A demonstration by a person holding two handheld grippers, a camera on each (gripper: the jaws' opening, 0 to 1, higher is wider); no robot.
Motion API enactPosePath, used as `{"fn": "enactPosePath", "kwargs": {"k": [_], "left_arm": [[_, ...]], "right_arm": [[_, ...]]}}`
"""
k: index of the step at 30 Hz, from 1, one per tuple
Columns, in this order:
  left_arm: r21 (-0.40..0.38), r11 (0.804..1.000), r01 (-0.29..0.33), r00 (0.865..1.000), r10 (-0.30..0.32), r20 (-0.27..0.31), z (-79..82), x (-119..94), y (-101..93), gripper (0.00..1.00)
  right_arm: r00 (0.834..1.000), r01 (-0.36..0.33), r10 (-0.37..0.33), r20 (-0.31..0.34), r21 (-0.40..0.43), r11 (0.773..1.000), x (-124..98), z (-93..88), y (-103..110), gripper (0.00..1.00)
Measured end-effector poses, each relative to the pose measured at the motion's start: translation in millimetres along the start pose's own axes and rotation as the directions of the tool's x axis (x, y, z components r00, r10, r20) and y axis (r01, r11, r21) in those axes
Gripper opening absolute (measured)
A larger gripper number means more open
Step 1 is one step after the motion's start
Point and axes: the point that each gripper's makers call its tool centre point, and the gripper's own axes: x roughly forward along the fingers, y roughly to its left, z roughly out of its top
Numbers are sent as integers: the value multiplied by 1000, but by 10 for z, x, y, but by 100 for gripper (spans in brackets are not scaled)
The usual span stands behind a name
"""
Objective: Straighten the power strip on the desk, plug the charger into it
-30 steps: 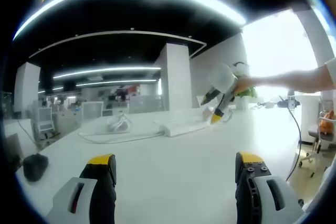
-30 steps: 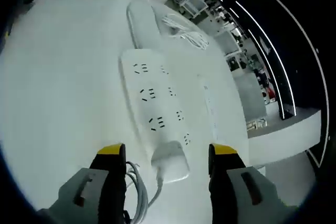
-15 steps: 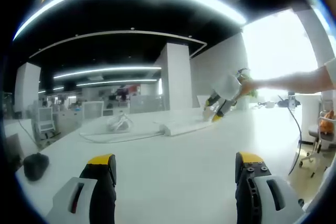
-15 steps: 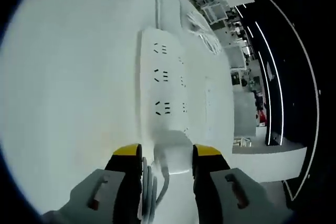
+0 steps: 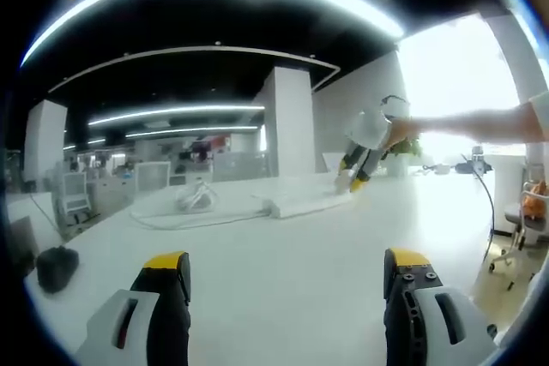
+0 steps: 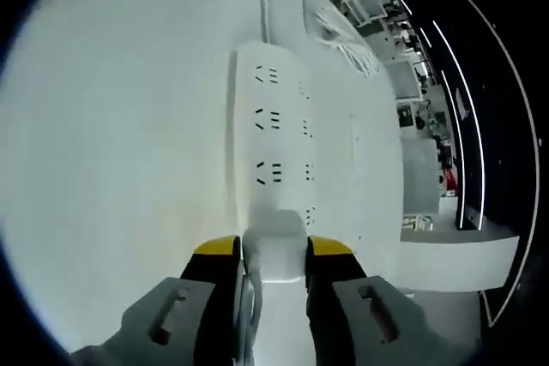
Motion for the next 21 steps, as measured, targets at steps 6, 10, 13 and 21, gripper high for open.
{"fn": "enactPosePath", "kwargs": {"k": [6,10,13,21], "left_arm": [[9,1000,10,1000,-10,-1,17,33,-45,96],[12,1000,10,1000,-10,0,37,50,-48,96],[15,1000,11,1000,-11,-3,45,71,-47,96],[18,1000,20,1000,-20,-13,43,131,-52,95]], "right_arm": [[996,-86,86,-16,24,996,-11,4,-1,27],[984,-162,166,-57,76,984,-19,21,18,26],[976,-197,205,-80,90,976,-9,41,12,26],[952,-277,292,-90,154,949,32,36,12,26]]}}
